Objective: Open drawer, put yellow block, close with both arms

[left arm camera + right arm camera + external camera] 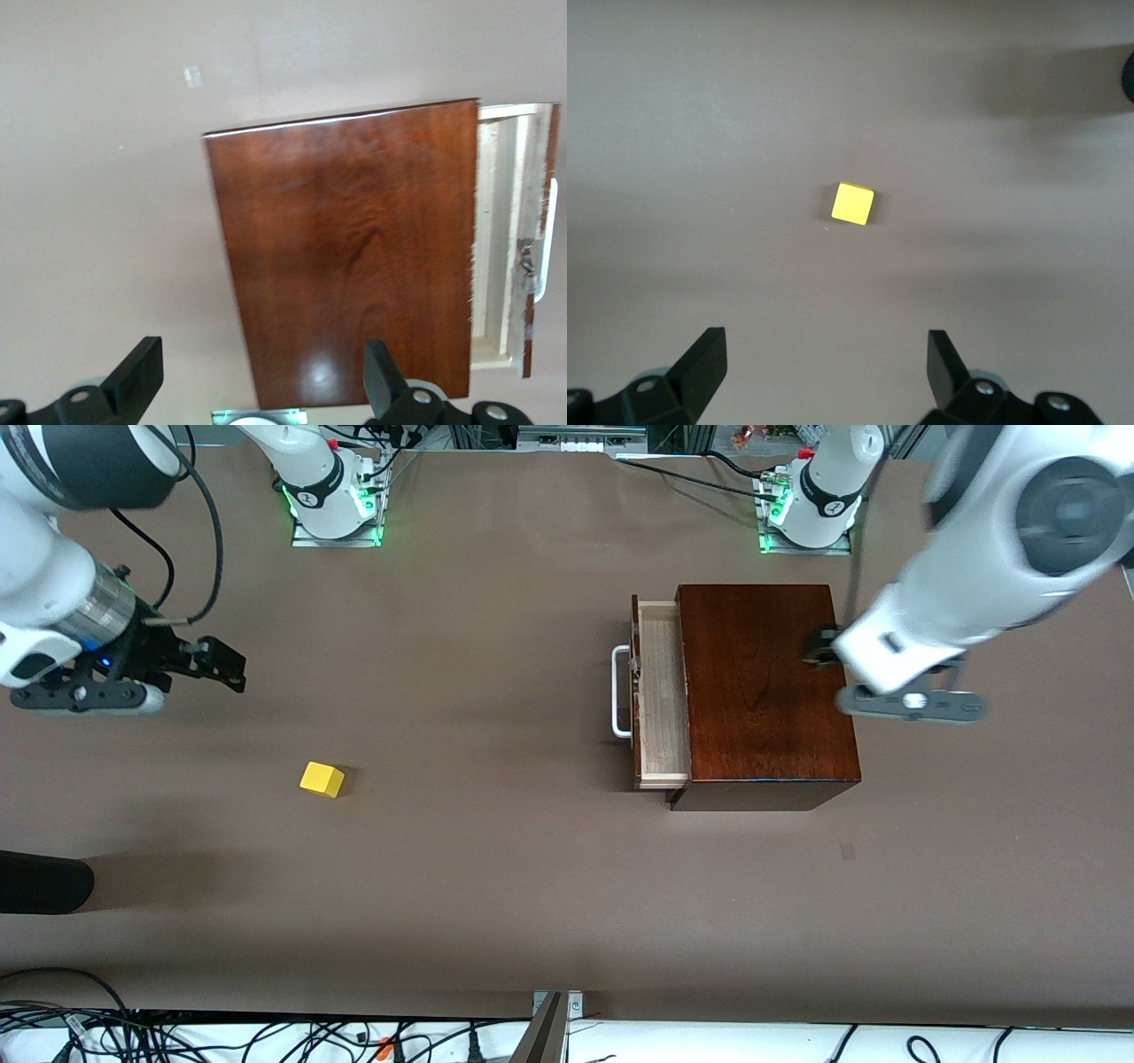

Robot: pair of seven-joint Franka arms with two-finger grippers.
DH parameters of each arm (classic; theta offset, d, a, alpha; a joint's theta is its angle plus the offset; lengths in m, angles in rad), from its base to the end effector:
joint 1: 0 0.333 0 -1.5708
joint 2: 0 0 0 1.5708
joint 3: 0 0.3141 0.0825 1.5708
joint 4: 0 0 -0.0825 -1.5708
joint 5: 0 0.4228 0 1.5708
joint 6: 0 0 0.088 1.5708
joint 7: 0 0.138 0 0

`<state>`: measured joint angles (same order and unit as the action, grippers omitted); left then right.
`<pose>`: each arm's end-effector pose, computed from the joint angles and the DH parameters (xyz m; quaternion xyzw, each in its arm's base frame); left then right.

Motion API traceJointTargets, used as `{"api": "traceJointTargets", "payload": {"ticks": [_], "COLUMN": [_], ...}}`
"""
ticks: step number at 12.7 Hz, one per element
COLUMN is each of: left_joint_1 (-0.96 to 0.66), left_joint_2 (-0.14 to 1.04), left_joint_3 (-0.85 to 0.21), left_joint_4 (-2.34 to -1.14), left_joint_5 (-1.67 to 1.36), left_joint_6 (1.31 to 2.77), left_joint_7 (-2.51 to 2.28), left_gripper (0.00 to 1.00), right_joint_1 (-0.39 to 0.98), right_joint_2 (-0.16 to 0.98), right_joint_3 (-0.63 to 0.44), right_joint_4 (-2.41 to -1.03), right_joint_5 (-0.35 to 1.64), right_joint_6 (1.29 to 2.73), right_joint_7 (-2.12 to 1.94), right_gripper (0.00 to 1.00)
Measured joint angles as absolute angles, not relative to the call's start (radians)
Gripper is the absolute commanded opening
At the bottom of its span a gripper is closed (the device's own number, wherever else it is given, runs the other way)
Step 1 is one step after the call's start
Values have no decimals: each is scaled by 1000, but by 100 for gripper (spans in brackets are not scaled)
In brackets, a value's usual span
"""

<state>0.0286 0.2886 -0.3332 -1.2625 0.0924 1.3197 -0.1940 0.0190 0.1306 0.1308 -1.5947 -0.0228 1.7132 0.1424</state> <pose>0.6233 -0.1505 0.5550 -0.9930 0.0470 0.1050 0.0254 0.6331 0.0889 0.5117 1.0000 0.0049 -0.0050 0.0035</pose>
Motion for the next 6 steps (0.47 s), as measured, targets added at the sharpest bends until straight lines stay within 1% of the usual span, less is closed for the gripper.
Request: {"api": "traceJointTargets", "payload": {"ticks": [1,3,4,6], "left_joint_1": [58,63,54,23], "left_joint_2": [277,240,209,116], "left_joint_3": [-323,-252,-197,-86], "left_joint_4": [-1256,-1266,-1301,-1445], "left_joint_5": [77,44,14,-30], "left_joint_6": [1311,1317,1358,1506], "left_joint_7": [-156,-91,-67,-43], "left_gripper": [100,100,100,100], "right_joint_1": [19,20,20,20], "right_joint_2": [137,141,141,156], "right_joint_3": [131,132,132,132], "right_joint_4": [-1594,-1594,-1594,-1595], "right_joint_5": [-23,-23,-23,-23], "right_joint_6": [1716,1716,1716,1716], "right_joint_7": [142,142,142,142], "right_gripper": [100,100,100,100]}}
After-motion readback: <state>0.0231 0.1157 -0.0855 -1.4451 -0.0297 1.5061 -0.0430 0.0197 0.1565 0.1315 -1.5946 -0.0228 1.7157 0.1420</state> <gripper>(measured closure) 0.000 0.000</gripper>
